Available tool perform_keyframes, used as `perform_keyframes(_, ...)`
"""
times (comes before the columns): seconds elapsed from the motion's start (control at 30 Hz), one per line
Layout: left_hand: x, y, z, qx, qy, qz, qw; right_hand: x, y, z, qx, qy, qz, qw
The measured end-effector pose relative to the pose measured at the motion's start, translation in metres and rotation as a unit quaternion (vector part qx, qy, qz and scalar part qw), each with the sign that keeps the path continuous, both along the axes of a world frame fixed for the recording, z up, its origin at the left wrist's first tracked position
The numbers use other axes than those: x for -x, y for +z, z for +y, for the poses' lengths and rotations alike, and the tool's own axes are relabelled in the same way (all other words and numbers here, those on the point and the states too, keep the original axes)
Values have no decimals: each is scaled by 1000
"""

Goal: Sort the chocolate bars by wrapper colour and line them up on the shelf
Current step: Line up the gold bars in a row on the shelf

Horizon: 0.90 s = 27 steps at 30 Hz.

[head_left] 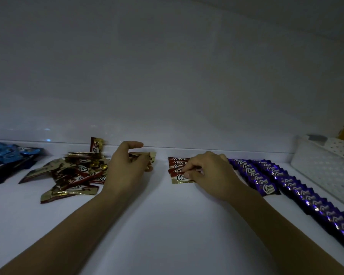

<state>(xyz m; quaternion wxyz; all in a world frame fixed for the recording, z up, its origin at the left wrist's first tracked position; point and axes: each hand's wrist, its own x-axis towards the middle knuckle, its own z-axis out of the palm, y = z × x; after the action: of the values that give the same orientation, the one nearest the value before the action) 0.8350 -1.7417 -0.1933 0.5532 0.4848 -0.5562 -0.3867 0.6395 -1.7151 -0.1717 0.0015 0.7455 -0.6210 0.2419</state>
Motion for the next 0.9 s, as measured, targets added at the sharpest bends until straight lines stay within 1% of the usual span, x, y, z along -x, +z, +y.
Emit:
perform_keyframes(0.1,0,0,0,3,0,0,1000,0,1,-4,27,-2,39,999)
perform_keyframes(0.33,2,-3,-2,5,-5,-21,1000,-1,-2,-11,46,8,97,994)
perform_keyframes(0.5,1,-4,-4,10,-6,-36,999,-1,-4,-13,31,28,104,994)
perform_keyframes(0.9,1,-2,0,8,-10,-31,999,1,-4,-10,41,2,119,992)
